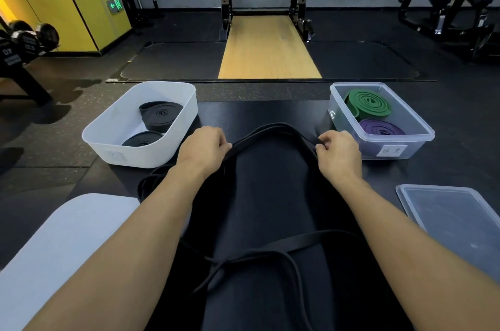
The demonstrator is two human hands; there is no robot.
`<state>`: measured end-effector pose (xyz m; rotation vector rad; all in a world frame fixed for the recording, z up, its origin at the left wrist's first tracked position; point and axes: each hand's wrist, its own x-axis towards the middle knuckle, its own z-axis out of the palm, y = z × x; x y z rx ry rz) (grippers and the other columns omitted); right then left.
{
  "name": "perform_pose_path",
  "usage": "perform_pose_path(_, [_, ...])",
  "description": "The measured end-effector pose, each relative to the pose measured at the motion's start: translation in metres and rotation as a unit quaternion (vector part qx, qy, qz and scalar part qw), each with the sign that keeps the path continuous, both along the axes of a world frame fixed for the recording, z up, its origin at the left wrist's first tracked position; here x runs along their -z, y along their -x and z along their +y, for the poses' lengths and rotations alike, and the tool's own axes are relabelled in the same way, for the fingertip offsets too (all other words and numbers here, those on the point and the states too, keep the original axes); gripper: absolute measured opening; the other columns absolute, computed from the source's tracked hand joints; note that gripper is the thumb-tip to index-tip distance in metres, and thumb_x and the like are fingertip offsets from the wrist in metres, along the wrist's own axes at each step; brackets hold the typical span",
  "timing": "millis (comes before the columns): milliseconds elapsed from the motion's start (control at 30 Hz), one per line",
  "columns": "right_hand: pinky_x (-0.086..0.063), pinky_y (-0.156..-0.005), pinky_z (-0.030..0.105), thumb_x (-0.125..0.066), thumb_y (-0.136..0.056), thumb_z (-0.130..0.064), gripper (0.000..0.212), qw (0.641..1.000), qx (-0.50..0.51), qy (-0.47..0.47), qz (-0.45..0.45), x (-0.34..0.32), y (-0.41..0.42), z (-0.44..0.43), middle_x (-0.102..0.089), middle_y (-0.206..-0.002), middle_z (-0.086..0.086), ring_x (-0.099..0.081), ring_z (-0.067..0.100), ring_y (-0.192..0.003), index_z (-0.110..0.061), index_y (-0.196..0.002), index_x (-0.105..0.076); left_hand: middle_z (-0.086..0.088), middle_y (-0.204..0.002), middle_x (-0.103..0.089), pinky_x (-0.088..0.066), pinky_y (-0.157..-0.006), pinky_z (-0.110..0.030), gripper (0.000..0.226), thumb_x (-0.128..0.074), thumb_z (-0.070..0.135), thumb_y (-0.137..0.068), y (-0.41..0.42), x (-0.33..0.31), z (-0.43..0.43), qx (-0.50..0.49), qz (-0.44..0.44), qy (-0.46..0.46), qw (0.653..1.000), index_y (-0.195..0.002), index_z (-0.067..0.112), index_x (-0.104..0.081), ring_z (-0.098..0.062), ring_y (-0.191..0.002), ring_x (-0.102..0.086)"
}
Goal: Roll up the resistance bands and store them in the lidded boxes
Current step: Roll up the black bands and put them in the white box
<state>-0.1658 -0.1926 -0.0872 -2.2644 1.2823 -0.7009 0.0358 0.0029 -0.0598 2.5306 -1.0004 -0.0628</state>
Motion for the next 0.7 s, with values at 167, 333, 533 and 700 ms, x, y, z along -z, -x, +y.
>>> perform_pose_path(167, [-0.042, -0.078, 0.035, -0.064, -0.098, -0.024, 0.017, 0.998, 0.001, 0.026, 0.053, -0.004, -0.002, 0.003, -0.060, -0.113, 0.005, -0.062, 0.034, -0.099, -0.018, -0.114, -0.068, 0.008, -0.074, -0.067, -0.043, -0.070, -0.028, 0.019, -0.084, 0.024, -0.084, -0.004, -0.007, -0.001, 0.037, 0.163, 0.001, 0.986, -0.074, 0.025, -0.067, -0.012, -0.073, -0.061])
perform_pose_path(333, [-0.040, -0.076, 0.038, -0.058, -0.101, -0.023, 0.016, 0.996, 0.005, 0.055, 0.071, -0.006, 0.000, 0.006, -0.057, -0.113, 0.004, -0.060, 0.035, -0.097, -0.019, -0.115, -0.063, 0.001, -0.079, -0.076, -0.058, -0.076, -0.039, 0.012, -0.062, 0.026, -0.083, -0.003, -0.005, -0.007, -0.001, 0.165, 0.090, 0.982, -0.084, 0.018, -0.054, -0.020, -0.079, -0.072])
perform_pose_path(533, [-0.038, -0.071, 0.040, -0.051, -0.101, -0.012, 0.012, 0.997, 0.026, 0.052, 0.051, -0.007, 0.001, 0.007, -0.061, -0.089, 0.006, -0.049, 0.033, -0.080, -0.020, -0.108, -0.047, -0.017, -0.084, -0.073, -0.048, -0.060, -0.035, 0.030, -0.068, 0.001, -0.085, -0.012, -0.006, -0.008, -0.035, 0.172, 0.171, 0.970, -0.080, 0.018, -0.045, -0.031, -0.076, -0.072])
perform_pose_path(700, [-0.040, -0.074, 0.037, -0.046, -0.101, -0.008, 0.023, 0.997, 0.015, 0.044, 0.056, -0.007, 0.002, 0.006, -0.067, -0.099, 0.004, -0.052, 0.029, -0.085, -0.023, -0.108, -0.062, -0.010, -0.079, -0.062, -0.040, -0.059, -0.025, 0.030, -0.077, -0.002, -0.082, -0.011, -0.017, -0.005, 0.000, 0.243, 0.223, 0.944, -0.080, 0.017, -0.054, -0.019, -0.072, -0.053])
